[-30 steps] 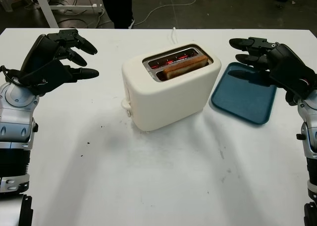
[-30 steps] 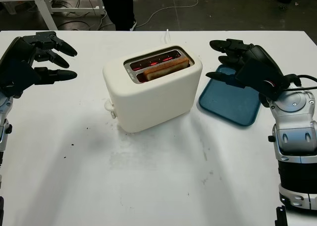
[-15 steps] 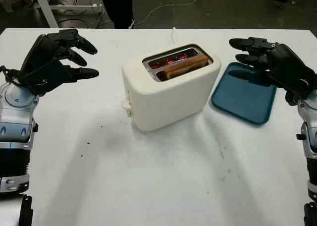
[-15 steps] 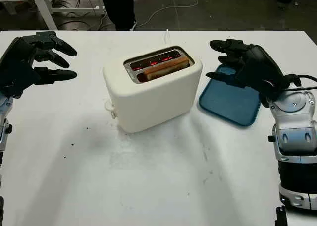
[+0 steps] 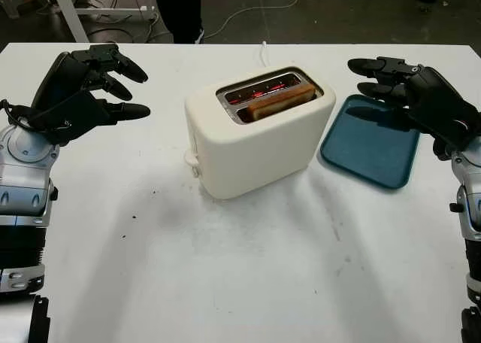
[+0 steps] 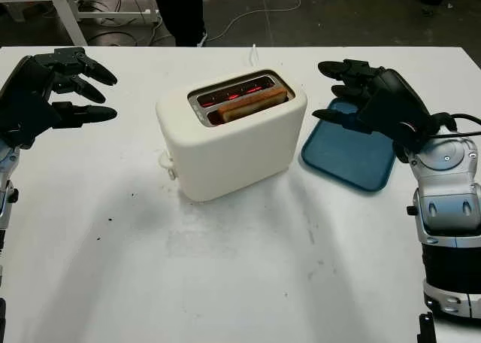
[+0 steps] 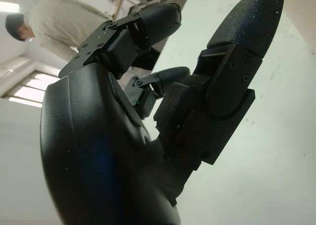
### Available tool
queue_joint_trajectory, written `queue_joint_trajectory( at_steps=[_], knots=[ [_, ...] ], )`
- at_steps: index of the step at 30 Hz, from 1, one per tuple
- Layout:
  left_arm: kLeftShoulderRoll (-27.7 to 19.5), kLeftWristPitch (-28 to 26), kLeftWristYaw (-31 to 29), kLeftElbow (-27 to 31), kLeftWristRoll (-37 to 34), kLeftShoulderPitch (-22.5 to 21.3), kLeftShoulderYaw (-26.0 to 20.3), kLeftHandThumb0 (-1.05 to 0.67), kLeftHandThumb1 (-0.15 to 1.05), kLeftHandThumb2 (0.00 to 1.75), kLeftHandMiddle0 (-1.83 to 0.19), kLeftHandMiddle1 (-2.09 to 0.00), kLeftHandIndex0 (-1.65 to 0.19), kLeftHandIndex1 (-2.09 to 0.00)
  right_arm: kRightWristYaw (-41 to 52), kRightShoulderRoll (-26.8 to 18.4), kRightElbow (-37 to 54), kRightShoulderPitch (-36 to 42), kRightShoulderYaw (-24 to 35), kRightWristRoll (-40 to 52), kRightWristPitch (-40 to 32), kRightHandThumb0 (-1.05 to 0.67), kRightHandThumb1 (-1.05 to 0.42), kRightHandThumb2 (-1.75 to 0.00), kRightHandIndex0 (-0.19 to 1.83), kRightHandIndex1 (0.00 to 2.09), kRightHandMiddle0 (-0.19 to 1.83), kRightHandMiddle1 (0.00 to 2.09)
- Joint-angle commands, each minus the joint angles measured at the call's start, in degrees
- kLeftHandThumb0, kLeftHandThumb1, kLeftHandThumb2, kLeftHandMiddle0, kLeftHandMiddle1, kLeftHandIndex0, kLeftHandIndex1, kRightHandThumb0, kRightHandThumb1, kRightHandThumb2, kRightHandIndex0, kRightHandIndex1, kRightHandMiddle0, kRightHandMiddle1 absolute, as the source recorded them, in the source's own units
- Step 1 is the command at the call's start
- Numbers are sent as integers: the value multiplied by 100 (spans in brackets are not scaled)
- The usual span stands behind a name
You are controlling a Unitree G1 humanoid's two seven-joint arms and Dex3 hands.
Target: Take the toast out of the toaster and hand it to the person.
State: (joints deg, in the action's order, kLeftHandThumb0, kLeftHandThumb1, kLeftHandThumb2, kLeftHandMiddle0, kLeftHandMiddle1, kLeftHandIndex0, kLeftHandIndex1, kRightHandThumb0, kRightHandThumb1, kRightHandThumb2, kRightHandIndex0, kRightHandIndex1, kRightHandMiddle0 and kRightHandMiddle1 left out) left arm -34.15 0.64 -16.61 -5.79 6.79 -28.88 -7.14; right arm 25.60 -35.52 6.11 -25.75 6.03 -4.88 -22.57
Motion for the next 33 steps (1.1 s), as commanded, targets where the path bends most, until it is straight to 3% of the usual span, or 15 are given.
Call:
queue_joint_trajectory(
  at_steps=[1,33],
  knots=[
    [16,-17,47,60,-19,39,-44,-105,69,0,-68,-108,-63,-98,-37,32,41,26,-9,46,-21,-56,-90,0,44,1,40,0],
    [1,-76,1,109,-22,75,-34,-105,70,0,-67,-106,-64,-96,8,-21,79,41,-30,18,-72,-58,-91,0,43,1,40,0]
  ],
)
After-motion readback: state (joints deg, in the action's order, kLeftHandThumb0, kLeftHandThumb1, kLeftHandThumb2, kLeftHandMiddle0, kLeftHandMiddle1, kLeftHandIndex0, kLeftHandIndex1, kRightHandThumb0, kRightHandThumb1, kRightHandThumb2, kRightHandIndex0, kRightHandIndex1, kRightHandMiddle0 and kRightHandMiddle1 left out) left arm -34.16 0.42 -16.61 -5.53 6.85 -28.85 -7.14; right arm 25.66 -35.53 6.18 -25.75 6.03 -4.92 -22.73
